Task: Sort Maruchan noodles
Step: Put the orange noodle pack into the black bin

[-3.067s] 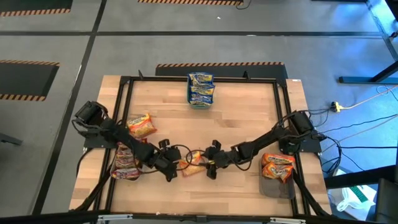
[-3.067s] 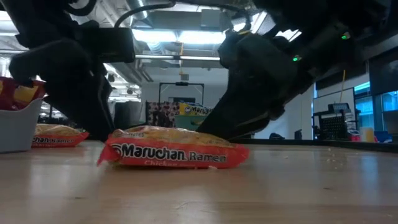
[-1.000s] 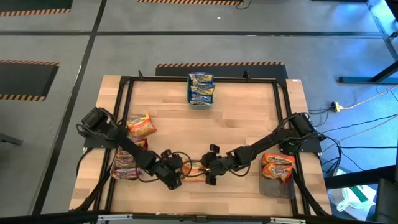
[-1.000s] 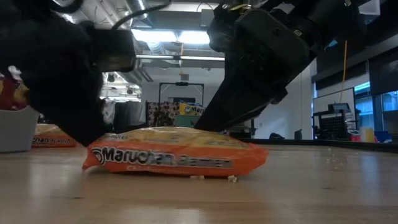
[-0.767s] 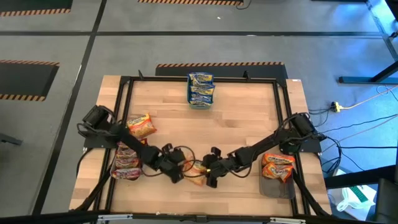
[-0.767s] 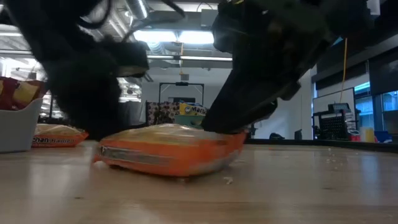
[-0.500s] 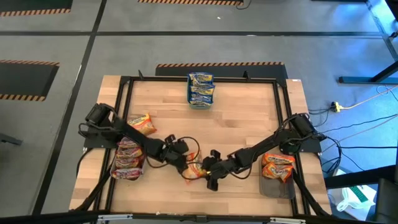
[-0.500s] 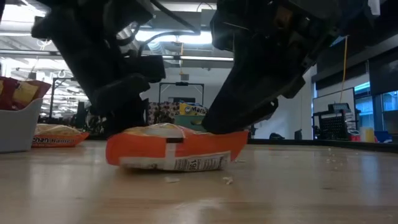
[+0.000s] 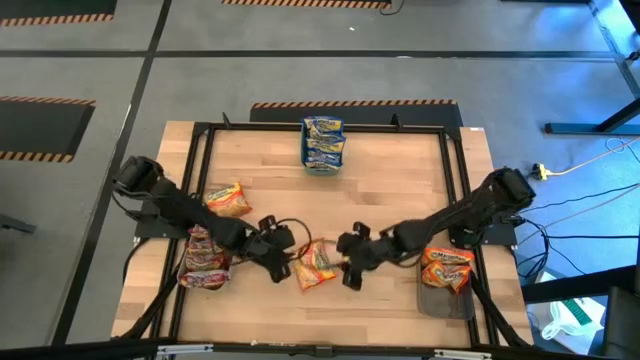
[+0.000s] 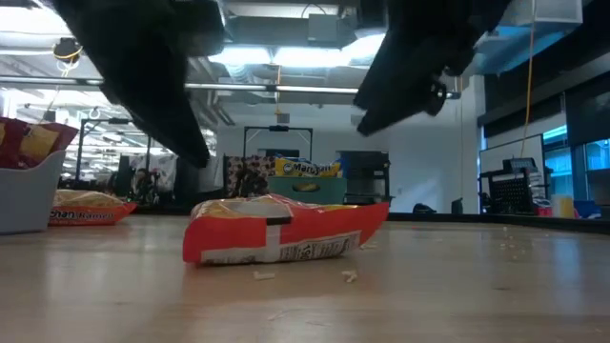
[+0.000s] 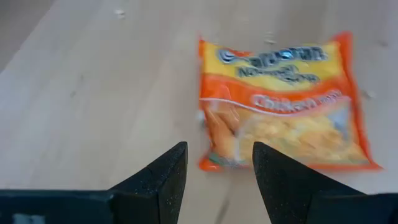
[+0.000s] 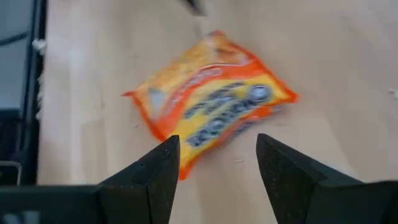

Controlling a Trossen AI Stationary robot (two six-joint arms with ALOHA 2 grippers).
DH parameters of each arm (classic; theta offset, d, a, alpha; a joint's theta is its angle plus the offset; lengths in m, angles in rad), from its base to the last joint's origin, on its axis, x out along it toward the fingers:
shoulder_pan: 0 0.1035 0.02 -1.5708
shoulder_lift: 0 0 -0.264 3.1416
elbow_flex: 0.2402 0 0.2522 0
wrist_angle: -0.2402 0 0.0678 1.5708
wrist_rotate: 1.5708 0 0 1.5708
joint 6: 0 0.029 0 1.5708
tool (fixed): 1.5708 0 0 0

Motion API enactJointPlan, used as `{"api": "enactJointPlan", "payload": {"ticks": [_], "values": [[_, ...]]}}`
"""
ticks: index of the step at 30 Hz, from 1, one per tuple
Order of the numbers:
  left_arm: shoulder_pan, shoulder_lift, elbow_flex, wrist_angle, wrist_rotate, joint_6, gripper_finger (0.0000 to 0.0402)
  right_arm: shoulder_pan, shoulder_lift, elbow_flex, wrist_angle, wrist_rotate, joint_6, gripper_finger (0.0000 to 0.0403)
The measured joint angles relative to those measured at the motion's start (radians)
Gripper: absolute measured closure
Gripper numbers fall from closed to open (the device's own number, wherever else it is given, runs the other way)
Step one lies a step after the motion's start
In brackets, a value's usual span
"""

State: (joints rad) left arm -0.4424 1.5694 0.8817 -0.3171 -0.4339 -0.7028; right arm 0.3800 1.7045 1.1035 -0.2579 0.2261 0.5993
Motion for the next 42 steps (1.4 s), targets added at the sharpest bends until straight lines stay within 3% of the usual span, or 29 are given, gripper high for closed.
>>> {"api": "enactJointPlan", "payload": {"ticks": [3,9,12,17,24,28,42], "values": [[-0.038,0.002,-0.001,0.046,-0.014,0.017,0.0225,-0.063,-0.029,-0.085,0.089,-0.062,0.026,0.0203],[-0.096,0.047,-0.001,0.079,-0.068,0.033,0.0225,-0.194,-0.005,-0.306,0.587,-0.355,0.188,0.0203],[-0.108,0.086,-0.001,0.111,-0.082,0.033,0.0225,-0.224,0.016,-0.380,0.729,-0.402,0.320,0.0203],[-0.101,0.158,-0.001,0.195,-0.087,0.058,0.0225,-0.222,0.050,-0.382,0.732,-0.432,0.386,0.0180],[-0.091,0.209,0.001,0.215,-0.101,0.058,0.0225,-0.210,0.152,-0.315,0.695,-0.440,0.457,0.0079],[-0.092,0.225,0.003,0.222,-0.106,0.055,0.0225,-0.210,0.203,-0.281,0.714,-0.457,0.486,0.0043],[-0.096,0.231,0.001,0.220,-0.128,0.059,0.0225,-0.197,0.322,-0.142,0.723,-0.448,0.518,0.0027]]}}
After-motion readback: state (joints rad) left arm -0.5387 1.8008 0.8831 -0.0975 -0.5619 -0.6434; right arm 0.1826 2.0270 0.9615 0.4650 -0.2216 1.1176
